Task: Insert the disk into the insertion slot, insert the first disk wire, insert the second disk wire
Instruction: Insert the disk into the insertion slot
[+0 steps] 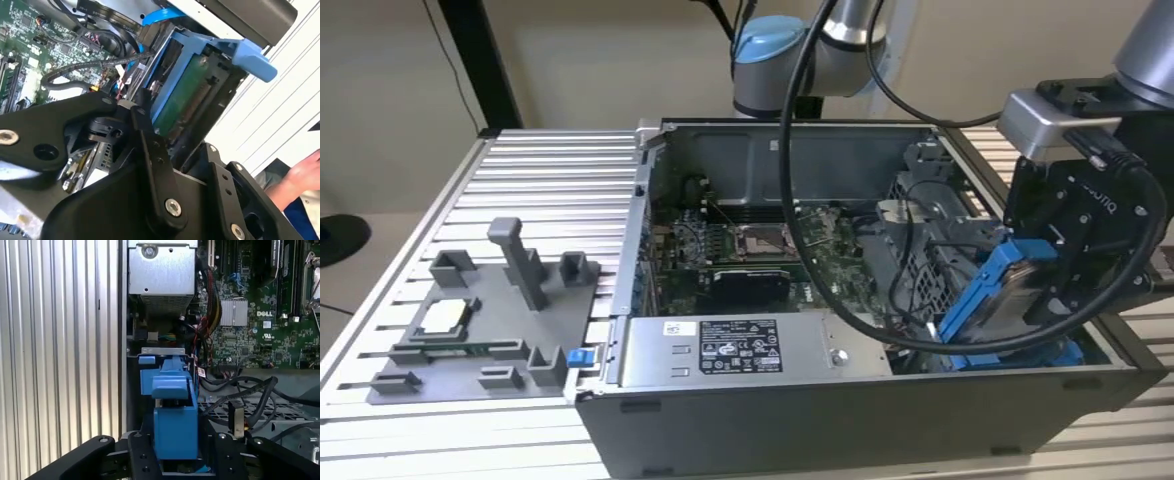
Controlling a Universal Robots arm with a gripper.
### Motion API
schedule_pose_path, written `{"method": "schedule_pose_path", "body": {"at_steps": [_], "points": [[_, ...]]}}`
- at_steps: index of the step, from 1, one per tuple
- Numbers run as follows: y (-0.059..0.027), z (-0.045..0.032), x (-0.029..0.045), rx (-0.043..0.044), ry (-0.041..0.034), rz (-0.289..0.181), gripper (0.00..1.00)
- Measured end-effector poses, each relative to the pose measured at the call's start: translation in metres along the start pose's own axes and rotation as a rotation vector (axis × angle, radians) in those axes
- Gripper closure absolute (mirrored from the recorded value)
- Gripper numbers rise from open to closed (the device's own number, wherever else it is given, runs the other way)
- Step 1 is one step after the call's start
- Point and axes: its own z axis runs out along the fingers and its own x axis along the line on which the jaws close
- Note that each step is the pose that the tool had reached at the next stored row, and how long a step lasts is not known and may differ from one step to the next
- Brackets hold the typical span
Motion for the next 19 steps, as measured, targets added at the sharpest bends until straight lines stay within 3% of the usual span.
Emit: {"method": "schedule_pose_path", "body": {"at_steps": [2, 12, 13, 19], "points": [[0.0000, -0.0030, 0.0001, 0.0000, 0.0000, 0.000, 0.00], [0.0000, -0.0036, -0.0047, 0.0012, 0.0001, 0.000, 0.00], [0.0001, -0.0035, -0.0051, 0.0014, -0.0001, 0.000, 1.00], [0.0002, -0.0073, -0.0058, 0.0014, -0.0005, 0.000, 1.00]]}}
